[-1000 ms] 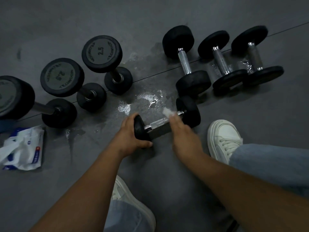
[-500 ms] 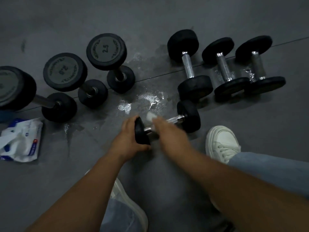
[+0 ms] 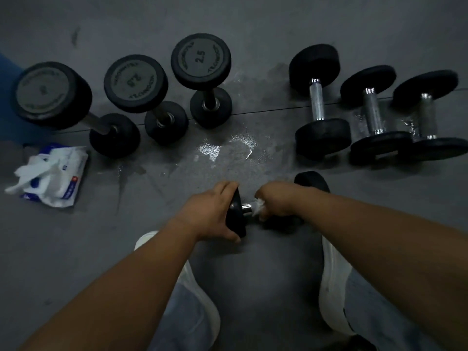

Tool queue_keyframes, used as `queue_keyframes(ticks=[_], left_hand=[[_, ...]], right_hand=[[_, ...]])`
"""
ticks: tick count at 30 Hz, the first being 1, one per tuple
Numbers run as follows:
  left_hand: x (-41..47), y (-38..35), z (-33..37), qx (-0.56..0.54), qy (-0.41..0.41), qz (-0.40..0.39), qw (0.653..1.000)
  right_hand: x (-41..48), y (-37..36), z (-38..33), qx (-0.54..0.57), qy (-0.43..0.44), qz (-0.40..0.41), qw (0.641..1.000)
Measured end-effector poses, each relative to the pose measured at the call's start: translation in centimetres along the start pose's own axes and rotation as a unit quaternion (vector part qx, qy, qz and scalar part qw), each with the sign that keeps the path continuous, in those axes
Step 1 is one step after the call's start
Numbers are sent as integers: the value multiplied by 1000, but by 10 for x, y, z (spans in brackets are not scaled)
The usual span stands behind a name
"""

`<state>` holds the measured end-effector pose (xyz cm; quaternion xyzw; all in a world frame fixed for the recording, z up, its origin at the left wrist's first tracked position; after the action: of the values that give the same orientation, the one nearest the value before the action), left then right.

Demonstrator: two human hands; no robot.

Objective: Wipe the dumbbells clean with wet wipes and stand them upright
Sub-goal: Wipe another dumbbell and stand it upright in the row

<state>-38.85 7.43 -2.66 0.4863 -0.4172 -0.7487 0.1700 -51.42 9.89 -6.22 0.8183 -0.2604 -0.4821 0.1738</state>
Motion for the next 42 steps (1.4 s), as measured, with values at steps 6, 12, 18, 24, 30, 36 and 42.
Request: queue_keyframes(ticks=[6,12,18,24,30,36,42], left_hand=[[1,18,5,-19,-26,186,982],[9,14,3,-52,-7,109,993],[10,19,6,-49,20,46,998],[10,26,4,0,14,50,999],[7,22,6,13,40,45,998],[2,17,3,-3,37,62,997],[6,17,1,-31,5,26,999]], right_hand=[[-23,18,-5,-79,-43,264,960],[-38,12,0,-79,-57,281,955],[-37,14,-33,-135,-23,267,954],[-51,3,-34,-226,-102,198,948],[-59,-4,-43,-339,-160,38,926],[-45,9,-20,-195,-136,139,961],[-26,6,4,-100,-66,75,990]])
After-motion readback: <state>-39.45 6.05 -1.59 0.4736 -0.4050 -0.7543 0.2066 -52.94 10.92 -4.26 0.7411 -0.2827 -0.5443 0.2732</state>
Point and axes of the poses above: each hand's wrist, its own x-axis towards the middle knuckle, its own y-axis out of the back of the hand, z = x × y, the point moved 9 cm from there along x, towards the middle knuckle, and after that the axes turned 14 degrees about y, right-handed, at the moved point
